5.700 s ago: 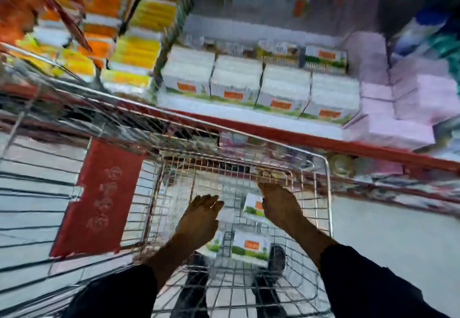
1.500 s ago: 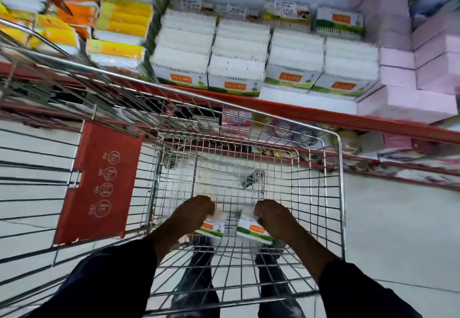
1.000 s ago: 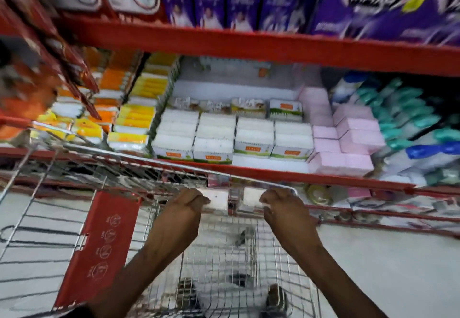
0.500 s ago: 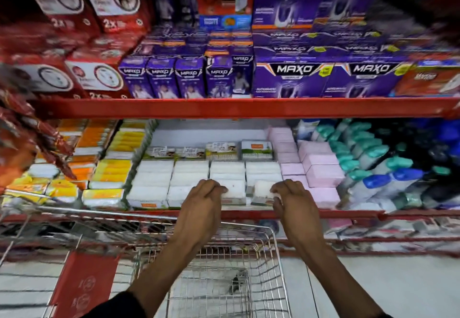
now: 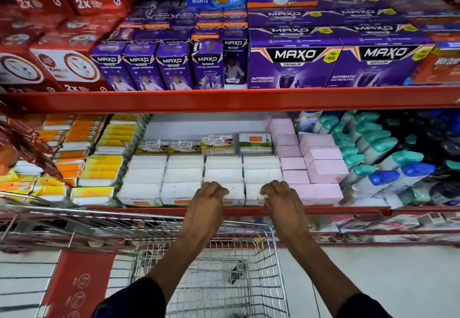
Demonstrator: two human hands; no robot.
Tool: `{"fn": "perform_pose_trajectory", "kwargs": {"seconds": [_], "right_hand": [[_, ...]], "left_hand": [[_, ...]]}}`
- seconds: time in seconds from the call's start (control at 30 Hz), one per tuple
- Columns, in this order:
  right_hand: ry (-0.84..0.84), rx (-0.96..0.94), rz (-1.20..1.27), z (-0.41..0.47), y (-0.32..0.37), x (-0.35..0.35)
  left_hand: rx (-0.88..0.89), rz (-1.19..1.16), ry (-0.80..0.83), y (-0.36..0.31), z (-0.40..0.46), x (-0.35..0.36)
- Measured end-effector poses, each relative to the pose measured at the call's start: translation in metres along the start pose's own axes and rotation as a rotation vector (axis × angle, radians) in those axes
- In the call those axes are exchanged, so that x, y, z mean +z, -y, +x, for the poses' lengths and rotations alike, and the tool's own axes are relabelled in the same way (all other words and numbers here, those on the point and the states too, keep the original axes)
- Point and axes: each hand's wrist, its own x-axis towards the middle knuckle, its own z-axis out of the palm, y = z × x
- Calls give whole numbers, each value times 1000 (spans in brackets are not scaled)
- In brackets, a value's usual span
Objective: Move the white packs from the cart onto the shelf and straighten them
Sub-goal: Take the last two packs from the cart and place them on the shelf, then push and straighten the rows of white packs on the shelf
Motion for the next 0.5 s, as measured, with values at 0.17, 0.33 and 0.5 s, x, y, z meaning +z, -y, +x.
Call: {"fn": "perform_pose_trajectory", "kwargs": {"seconds": [0.17, 0.33, 0.5], "right_hand": [[11, 3, -7, 3, -3, 8], [-10, -19, 9, 5, -4, 8], [-1, -34, 30, 5, -5, 5]], "left_hand": [[-12, 17, 22, 3, 2, 8], [-5, 16, 28, 7, 4, 13], [2, -5, 23, 8, 4, 14]]}}
